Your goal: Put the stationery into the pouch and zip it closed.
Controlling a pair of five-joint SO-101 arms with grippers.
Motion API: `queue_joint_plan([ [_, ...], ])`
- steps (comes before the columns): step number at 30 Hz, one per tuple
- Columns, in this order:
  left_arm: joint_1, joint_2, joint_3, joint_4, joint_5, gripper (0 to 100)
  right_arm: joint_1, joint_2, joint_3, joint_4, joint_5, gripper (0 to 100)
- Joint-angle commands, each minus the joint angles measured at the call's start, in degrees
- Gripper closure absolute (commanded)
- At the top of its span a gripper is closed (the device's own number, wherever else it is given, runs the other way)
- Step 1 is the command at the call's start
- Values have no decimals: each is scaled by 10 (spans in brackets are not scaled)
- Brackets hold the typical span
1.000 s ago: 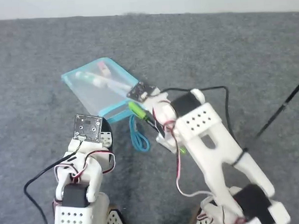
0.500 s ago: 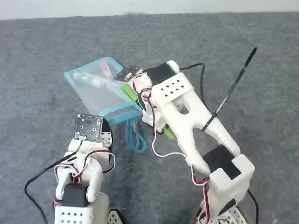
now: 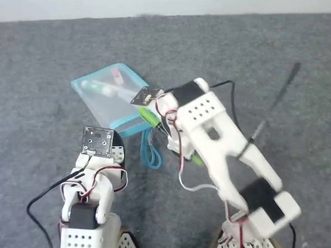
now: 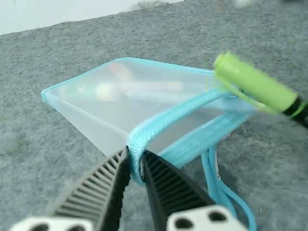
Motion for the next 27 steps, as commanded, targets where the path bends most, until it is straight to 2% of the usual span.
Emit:
queue_joint_plan([
  [1,4,-10,-7,-16,-5,989,0,-115,47,25,28,991],
  [4,4,-10,-7,-16,-5,989,-5,-115,105,24,61,991],
  [7,4,-10,-7,-16,-5,989,-3,-95,105,24,62,991],
  [27,5,-10,-7,-15,-5,989,-3,180,-108,25,49,991],
])
